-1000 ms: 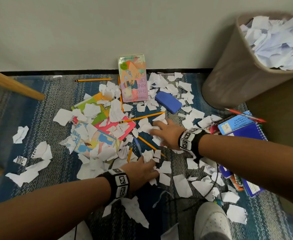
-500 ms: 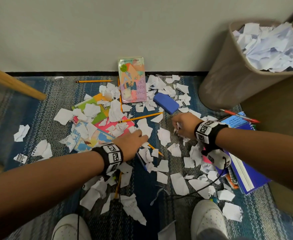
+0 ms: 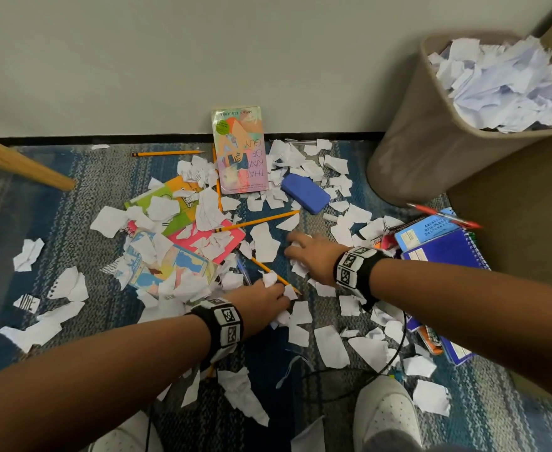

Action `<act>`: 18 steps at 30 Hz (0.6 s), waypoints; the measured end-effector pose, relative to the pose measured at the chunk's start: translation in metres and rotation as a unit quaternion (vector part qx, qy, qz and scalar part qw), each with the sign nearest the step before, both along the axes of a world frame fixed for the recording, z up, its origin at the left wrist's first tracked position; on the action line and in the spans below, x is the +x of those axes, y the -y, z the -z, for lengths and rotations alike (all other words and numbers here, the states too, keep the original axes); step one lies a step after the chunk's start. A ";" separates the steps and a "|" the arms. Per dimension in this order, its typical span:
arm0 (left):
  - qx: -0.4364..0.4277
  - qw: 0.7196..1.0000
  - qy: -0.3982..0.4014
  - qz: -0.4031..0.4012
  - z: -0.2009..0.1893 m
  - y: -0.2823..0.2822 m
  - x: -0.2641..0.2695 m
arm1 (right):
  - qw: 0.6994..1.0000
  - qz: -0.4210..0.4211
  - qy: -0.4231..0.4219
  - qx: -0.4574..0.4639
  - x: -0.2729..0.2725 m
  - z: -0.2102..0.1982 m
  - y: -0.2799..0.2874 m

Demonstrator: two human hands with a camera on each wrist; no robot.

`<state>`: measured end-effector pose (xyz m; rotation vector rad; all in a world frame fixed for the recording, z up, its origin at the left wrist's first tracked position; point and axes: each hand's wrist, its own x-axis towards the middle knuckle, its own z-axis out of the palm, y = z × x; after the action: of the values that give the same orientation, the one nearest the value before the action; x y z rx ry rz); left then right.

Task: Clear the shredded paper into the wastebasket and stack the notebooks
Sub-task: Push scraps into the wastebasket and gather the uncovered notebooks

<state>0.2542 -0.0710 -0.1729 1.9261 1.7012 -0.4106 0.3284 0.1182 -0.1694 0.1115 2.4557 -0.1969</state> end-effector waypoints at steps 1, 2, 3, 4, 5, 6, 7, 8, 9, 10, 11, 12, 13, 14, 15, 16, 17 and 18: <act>-0.004 1.000 -0.005 0.003 0.000 -0.001 -0.001 | 1.000 -0.013 0.001 0.007 0.001 -0.002 0.001; -0.006 1.000 -0.003 0.004 0.000 -0.002 -0.001 | 1.000 -0.029 0.004 0.012 0.002 -0.001 0.000; -0.009 1.000 0.004 0.001 -0.001 -0.002 0.000 | 0.999 -0.044 0.011 0.017 0.005 -0.002 -0.001; -0.010 1.000 0.012 -0.008 -0.002 -0.003 0.003 | 0.998 -0.057 0.015 0.017 0.009 -0.002 -0.002; -0.008 1.000 0.020 -0.022 -0.002 -0.003 0.006 | 0.998 -0.065 0.016 0.012 0.013 -0.004 -0.002; -0.005 0.999 0.029 -0.039 -0.001 -0.002 0.010 | 0.998 -0.069 0.005 0.002 0.019 -0.004 -0.002; -0.009 0.998 0.037 -0.056 -0.002 -0.003 0.014 | 0.998 -0.069 -0.003 -0.009 0.025 -0.007 -0.002; -0.015 0.997 0.041 -0.068 0.000 -0.003 0.017 | 0.997 -0.072 -0.009 -0.017 0.030 -0.008 -0.002; -0.015 0.996 0.044 -0.073 0.003 -0.004 0.021 | 0.997 -0.075 -0.005 -0.020 0.035 -0.009 -0.001; -0.008 0.996 0.048 -0.073 0.005 -0.005 0.024 | 0.997 -0.079 0.000 -0.023 0.040 -0.010 -0.001; 0.002 0.997 0.048 -0.067 0.006 -0.006 0.026 | 0.996 -0.082 0.014 -0.018 0.043 -0.013 0.000; 0.005 0.998 0.037 -0.055 0.009 -0.007 0.026 | 0.995 -0.092 0.029 -0.009 0.046 -0.013 0.002; 0.004 0.999 0.022 -0.040 0.012 -0.008 0.027 | 0.993 -0.107 0.041 0.008 0.047 -0.014 0.004; 0.002 1.000 0.010 -0.024 0.015 -0.010 0.028 | 0.991 -0.125 0.046 0.024 0.049 -0.014 0.006; -0.005 1.000 -0.001 -0.009 0.014 -0.012 0.029 | 0.989 -0.138 0.050 0.036 0.050 -0.014 0.007; -0.007 1.000 -0.011 -0.003 0.012 -0.015 0.029 | 0.987 -0.146 0.051 0.038 0.051 -0.015 0.008; -0.011 1.000 -0.019 -0.002 0.010 -0.018 0.028 | 0.987 -0.147 0.057 0.035 0.052 -0.016 0.008; -0.009 1.000 -0.022 -0.001 0.008 -0.020 0.027 | 0.986 -0.150 0.062 0.029 0.054 -0.015 0.007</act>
<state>0.2811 -0.0506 -0.1804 1.9162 1.7210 -0.4688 0.3820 0.1109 -0.1544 -0.2148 2.3185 0.0127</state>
